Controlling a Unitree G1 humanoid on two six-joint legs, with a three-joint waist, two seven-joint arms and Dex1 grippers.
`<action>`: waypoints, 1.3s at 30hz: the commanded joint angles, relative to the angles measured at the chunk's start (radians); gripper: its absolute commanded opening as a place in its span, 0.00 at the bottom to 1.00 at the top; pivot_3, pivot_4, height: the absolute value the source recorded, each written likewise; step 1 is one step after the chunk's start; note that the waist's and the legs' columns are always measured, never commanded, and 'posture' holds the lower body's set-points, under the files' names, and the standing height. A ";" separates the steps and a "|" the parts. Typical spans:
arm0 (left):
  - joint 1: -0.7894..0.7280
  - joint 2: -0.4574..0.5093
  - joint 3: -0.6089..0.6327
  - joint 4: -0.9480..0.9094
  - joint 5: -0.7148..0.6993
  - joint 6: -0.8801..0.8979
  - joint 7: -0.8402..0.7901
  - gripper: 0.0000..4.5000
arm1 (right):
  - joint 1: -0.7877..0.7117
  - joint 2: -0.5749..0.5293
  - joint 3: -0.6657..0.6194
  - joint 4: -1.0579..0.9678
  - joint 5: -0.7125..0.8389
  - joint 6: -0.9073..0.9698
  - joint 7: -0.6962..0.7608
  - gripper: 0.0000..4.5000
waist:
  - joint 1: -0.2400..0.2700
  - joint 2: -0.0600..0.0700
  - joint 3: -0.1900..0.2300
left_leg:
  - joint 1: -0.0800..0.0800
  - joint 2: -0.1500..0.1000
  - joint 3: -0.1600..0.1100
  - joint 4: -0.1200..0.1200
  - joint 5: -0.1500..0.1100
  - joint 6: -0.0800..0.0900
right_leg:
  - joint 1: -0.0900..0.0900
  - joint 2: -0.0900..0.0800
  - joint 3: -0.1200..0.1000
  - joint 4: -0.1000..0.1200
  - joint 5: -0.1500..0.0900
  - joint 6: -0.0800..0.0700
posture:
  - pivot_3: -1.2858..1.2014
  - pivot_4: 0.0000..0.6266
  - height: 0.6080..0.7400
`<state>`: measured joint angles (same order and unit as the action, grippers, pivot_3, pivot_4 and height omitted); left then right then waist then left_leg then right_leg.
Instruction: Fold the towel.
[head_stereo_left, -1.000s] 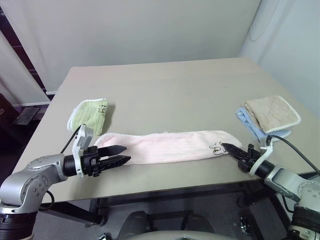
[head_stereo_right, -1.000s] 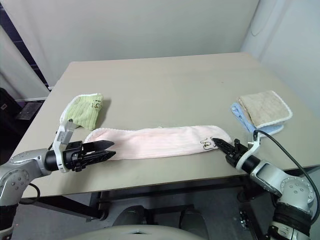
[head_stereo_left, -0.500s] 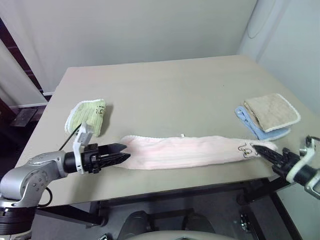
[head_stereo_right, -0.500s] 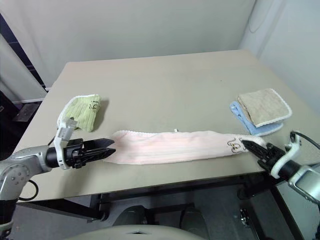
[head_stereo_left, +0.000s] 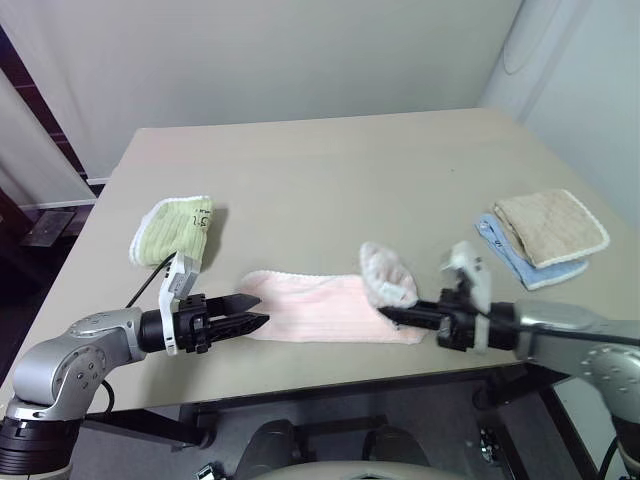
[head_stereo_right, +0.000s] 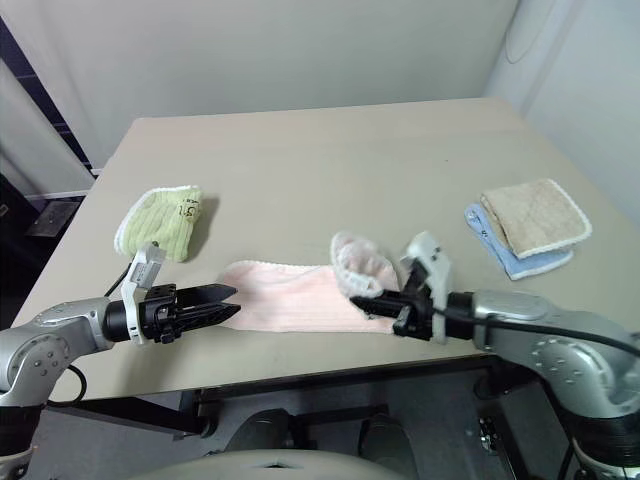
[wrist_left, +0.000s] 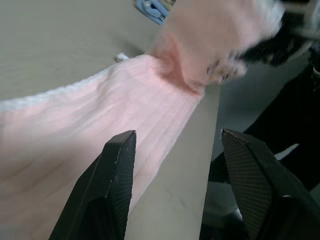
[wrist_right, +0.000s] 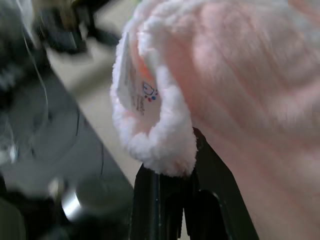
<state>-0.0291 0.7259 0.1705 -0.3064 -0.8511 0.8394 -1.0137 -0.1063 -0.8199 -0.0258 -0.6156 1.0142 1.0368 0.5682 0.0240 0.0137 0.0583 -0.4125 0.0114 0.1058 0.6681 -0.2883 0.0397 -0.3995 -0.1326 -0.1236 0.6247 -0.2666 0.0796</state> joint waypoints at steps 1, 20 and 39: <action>-0.053 -0.024 -0.022 -0.061 -0.019 0.020 0.056 0.63 | -0.023 0.022 0.100 0.019 -0.139 -0.075 0.017 0.01 | 0.004 -0.001 0.000 | 0.000 0.000 0.000 0.000 0.000 0.000 | 0.001 0.000 0.000 -0.001 0.000 0.000 | 0.52 0.00 0.85; -0.146 0.030 0.061 -0.061 -0.153 0.113 0.091 0.63 | -0.137 0.176 0.300 0.185 -0.407 -0.139 0.087 0.01 | -0.010 -0.002 0.000 | 0.002 0.001 0.000 0.001 0.003 0.000 | 0.003 0.005 -0.001 0.003 0.004 0.003 | 0.52 0.00 0.85; -0.382 -0.116 -0.119 0.456 0.091 -0.231 -0.341 0.43 | -0.045 0.221 -0.136 0.246 -0.286 -0.360 0.189 0.77 | -0.012 -0.006 -0.002 | 0.003 0.004 0.000 0.001 0.006 -0.004 | 0.005 0.009 0.000 0.005 0.005 0.002 | 0.52 0.00 0.85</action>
<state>-0.3759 0.6131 0.0695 0.1425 -0.7830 0.6508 -1.3062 -0.1430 -0.6109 -0.1438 -0.3825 0.7290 0.7105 0.7543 0.0116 0.0072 0.0559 -0.4099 0.0156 0.1062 0.6695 -0.2825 0.0358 -0.3941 -0.1233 -0.1237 0.6298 -0.2614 0.0818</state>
